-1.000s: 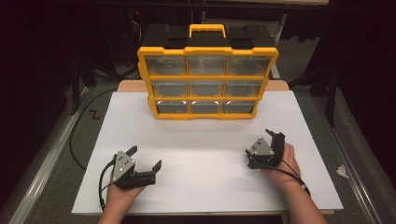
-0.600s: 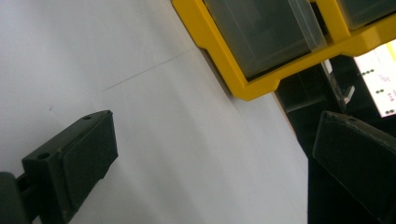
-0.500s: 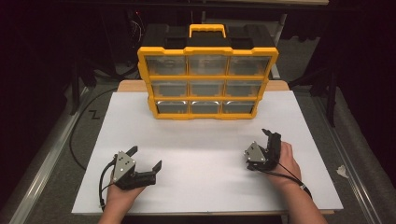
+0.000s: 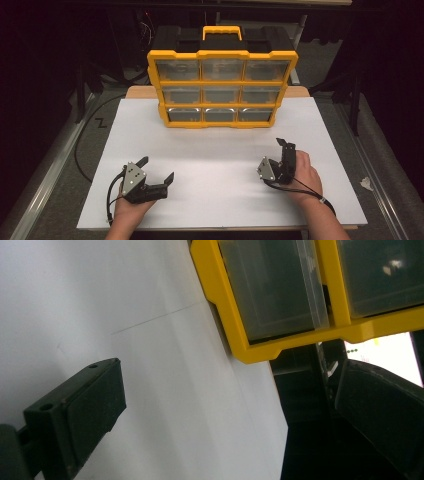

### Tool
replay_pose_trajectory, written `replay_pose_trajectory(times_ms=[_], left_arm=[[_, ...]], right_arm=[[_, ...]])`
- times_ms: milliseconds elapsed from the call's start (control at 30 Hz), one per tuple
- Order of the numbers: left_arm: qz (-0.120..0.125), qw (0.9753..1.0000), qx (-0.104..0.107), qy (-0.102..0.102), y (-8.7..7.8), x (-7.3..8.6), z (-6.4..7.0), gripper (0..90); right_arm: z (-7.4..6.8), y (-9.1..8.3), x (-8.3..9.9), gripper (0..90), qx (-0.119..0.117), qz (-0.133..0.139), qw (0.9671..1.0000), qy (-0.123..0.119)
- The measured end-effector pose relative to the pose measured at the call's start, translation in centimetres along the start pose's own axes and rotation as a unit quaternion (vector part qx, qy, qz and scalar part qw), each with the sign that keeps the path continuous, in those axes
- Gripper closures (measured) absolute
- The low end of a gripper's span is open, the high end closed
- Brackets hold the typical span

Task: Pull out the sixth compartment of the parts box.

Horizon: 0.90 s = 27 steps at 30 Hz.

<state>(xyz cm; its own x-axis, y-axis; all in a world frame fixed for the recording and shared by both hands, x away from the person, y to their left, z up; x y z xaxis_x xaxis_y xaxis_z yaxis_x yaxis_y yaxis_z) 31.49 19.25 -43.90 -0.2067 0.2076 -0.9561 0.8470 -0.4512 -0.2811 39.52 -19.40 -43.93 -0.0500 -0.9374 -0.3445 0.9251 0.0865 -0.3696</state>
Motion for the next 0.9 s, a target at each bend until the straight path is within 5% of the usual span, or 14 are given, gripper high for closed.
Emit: replay_pose_trajectory(times_ms=[400,900], left_arm=[[0.0,1.0,-0.001,0.003,0.0,0.0,0.1,2.5],[-0.01,0.9999,0.005,0.009,0.2,0.1,0.1,3.1]], right_arm=[[-0.4,-0.2,-0.6,1.1,0.012,-0.001,0.9988,-0.047],[-0.7,-0.7,-1.5,1.1,0.041,0.006,0.9932,-0.108]])
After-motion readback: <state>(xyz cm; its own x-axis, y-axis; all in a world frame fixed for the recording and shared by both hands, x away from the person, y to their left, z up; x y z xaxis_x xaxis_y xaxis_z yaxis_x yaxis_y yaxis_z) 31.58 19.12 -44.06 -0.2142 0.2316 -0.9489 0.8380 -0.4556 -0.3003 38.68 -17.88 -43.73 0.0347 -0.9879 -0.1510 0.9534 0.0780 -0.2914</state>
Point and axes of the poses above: each handheld gripper's, and its own axes: y roughly forward along the jaws, x roughly out of its underside, z roughly to its right, the point moved 3 cm from there along y, roughly forward along the jaws, and after that the axes turned 4 degrees about y, right-handed, at the moved point
